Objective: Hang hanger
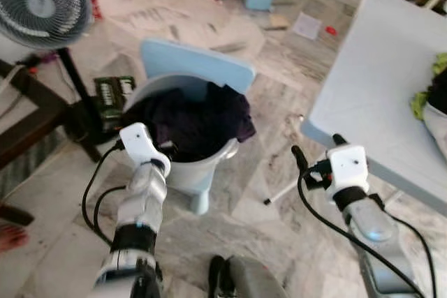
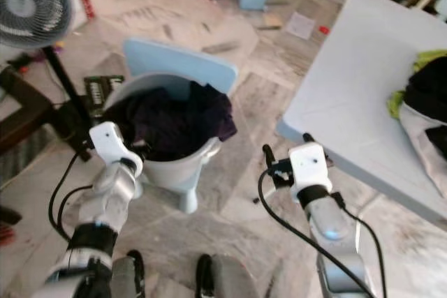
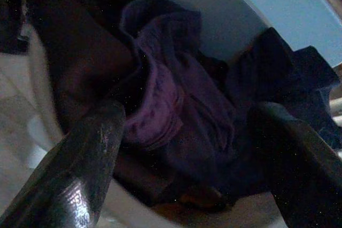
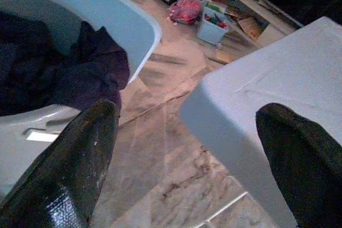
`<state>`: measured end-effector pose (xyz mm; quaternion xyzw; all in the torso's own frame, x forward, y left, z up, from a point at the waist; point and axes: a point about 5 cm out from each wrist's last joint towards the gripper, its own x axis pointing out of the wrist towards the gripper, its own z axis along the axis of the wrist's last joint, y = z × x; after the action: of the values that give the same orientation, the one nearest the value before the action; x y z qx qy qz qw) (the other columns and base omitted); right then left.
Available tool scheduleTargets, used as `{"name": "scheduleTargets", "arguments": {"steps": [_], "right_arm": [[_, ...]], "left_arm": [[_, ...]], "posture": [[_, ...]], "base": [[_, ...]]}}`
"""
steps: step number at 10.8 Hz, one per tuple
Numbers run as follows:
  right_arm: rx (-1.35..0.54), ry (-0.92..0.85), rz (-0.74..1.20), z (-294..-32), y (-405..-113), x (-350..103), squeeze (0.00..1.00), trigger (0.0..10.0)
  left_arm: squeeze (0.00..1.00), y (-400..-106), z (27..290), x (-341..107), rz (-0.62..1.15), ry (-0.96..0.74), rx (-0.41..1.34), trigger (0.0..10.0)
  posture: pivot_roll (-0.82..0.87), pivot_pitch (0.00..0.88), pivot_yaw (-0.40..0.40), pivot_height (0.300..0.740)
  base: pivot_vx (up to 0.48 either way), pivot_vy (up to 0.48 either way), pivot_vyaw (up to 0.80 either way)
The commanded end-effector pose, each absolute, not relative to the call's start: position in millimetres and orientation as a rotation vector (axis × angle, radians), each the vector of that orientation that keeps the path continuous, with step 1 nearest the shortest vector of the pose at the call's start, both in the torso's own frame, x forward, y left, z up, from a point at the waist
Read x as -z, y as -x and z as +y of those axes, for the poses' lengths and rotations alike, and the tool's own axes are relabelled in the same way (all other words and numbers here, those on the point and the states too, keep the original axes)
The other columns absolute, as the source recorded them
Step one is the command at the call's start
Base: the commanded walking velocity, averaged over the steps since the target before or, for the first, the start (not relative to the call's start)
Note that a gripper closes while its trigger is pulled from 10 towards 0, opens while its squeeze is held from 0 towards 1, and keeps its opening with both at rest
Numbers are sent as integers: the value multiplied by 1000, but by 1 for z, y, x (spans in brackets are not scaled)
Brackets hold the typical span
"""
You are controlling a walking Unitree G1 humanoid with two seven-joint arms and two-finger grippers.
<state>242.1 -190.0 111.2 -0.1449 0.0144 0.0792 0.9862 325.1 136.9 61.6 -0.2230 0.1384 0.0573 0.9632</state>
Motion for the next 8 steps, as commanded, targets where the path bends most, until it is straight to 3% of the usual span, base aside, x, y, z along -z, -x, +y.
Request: {"name": "scheduleTargets", "arguments": {"steps": [1, 8], "right_arm": [[-154, 309, 38, -196, -239, -114, 0, 10000], [-214, 367, 65, -201, -224, -124, 0, 10000]], "left_arm": [[0, -325, 136, -57, 291, 474, -137, 10000], [0, -322, 136, -35, 355, 664, -265, 10000]], "posture": [[-280, 211, -200, 740], [-332, 240, -233, 740]], "base": [[0, 0, 0], [0, 0, 0]]}}
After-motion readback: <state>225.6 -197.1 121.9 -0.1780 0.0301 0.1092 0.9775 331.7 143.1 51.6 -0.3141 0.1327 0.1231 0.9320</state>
